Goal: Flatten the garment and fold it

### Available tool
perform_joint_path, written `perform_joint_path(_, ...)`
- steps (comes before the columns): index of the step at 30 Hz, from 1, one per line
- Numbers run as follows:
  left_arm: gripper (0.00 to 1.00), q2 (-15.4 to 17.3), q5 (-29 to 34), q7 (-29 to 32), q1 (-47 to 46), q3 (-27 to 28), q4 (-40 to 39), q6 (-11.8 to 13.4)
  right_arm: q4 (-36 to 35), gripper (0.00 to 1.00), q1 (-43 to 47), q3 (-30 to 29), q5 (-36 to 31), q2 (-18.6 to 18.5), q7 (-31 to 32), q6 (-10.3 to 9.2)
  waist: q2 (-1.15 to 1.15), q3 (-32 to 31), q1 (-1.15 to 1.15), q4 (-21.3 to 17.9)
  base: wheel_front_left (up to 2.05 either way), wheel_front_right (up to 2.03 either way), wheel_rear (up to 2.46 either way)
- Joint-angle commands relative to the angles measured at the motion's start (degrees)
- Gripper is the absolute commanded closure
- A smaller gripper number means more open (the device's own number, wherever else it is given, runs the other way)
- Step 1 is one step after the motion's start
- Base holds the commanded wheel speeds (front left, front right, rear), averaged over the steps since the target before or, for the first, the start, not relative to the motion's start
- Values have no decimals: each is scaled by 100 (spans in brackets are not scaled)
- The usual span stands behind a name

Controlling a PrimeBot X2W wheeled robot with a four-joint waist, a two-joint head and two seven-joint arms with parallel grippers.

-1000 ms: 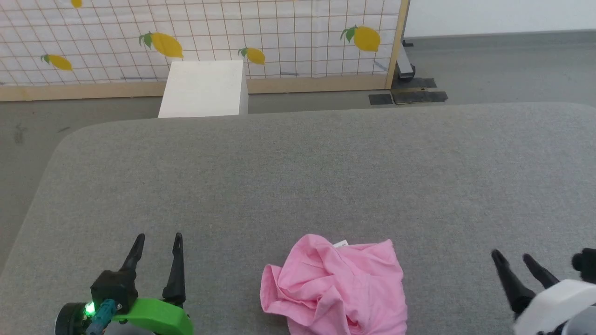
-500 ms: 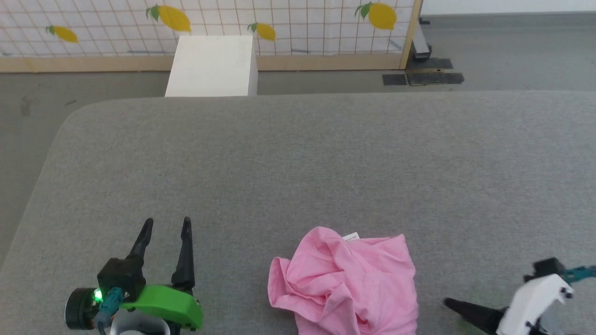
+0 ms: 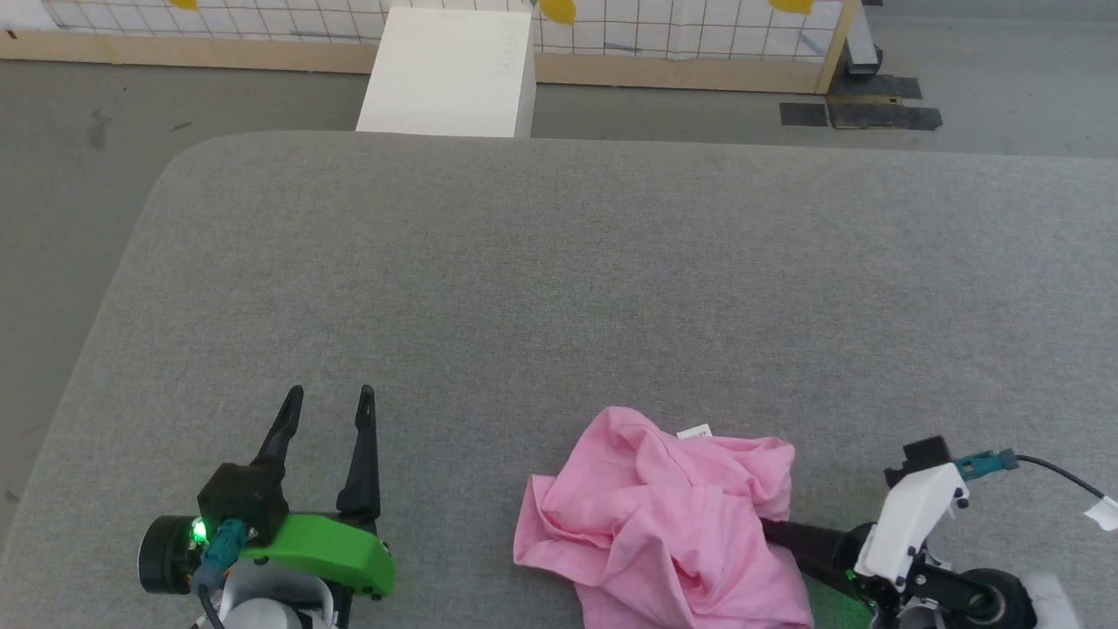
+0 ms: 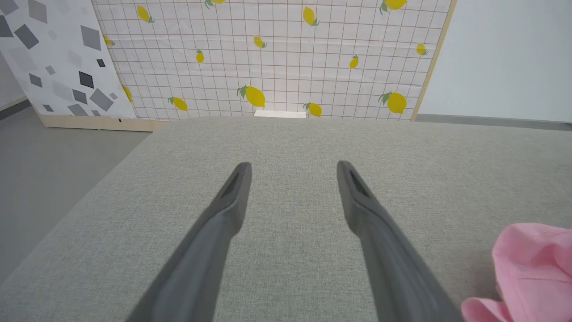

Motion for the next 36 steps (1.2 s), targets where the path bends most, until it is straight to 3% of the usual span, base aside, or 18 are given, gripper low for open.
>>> perform_joint_path(1, 0, -31, 25, -48, -90, 20, 19, -41, 116, 100, -29, 115, 22, 30, -40, -9, 40, -14, 0, 16, 0, 0, 0)
perform_joint_path(5, 0, -61, 58, -49, -70, 63, 52, -73, -19, 100, -110, 445, -1, -116, -214, -9, 40, -118, 0, -40, 0, 0, 0)
perform_joint_path(10, 0, -110, 97, -49, -31, 78, 76, -115, -598, 100, -203, 979, -183, -551, -580, -9, 40, -286, 0, -155, 0, 0, 0)
perform_joint_path(17, 0, -193, 159, -50, 23, 92, 51, -172, -1672, 100, -474, 2178, -1095, -1749, -1078, -9, 40, -418, 0, -477, 0, 0, 0)
perform_joint_path(22, 0, -290, 233, -50, -49, 129, -45, -225, -2026, 100, -839, 2739, -1764, -2553, -1128, -9, 40, -270, 0, -906, 0, 0, 0)
perform_joint_path(29, 0, -343, 431, -50, -344, 233, -307, -345, -2060, 100, -1512, 3065, -2326, -3301, -1453, -9, 40, 345, 0, -1826, 0, 0, 0)
perform_joint_path(36, 0, -159, 677, 11, -915, 136, -543, -544, -1254, 100, -1985, 3081, -2508, -3686, -2197, -9, 40, 1318, 0, -2463, 0, 0, 0)
